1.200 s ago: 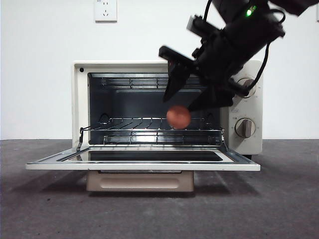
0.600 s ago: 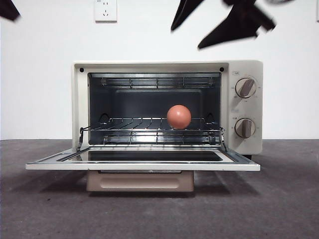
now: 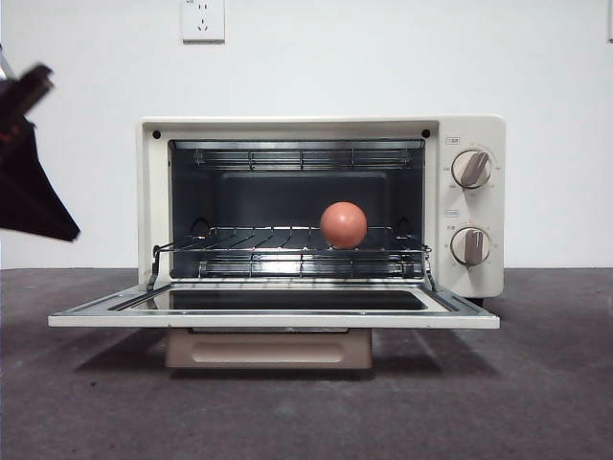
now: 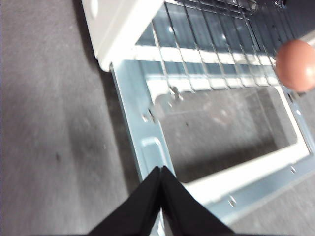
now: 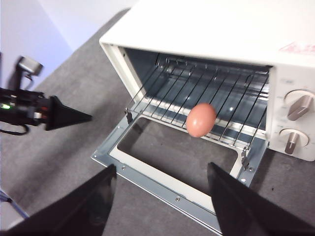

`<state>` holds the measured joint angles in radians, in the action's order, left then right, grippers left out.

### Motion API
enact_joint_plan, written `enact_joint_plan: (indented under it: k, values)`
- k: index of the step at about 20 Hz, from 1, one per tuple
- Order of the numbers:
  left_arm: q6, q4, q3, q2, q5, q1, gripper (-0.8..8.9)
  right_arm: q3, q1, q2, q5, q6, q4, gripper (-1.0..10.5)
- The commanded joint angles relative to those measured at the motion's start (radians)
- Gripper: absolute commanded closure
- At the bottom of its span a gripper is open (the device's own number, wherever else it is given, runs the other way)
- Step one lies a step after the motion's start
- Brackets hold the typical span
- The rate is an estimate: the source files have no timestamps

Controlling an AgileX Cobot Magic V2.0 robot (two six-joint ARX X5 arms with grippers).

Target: Eggoven

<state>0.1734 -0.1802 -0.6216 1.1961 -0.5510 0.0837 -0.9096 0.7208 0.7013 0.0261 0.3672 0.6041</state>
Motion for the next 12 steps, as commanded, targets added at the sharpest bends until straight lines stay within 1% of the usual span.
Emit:
enact_joint_plan:
  k: [1,6,8,12]
  values:
    - [0.003,0.064,-0.006,0.108,-0.007,-0.006,8.07,-0.014,0.010,-0.018,-0.002,-0.008,0.005,6.5]
    - [0.018,0.177,-0.006,0.297,-0.023,-0.003,8.07,-0.014,0.010,-0.051,-0.003,-0.008,0.011,6.5]
    - [0.027,0.210,-0.006,0.332,-0.032,0.008,8.07,-0.014,0.010,-0.051,-0.004,-0.007,0.012,6.5]
    - [0.026,0.226,-0.006,0.372,-0.037,0.040,8.08,-0.014,0.010,-0.050,-0.008,-0.007,0.012,6.5]
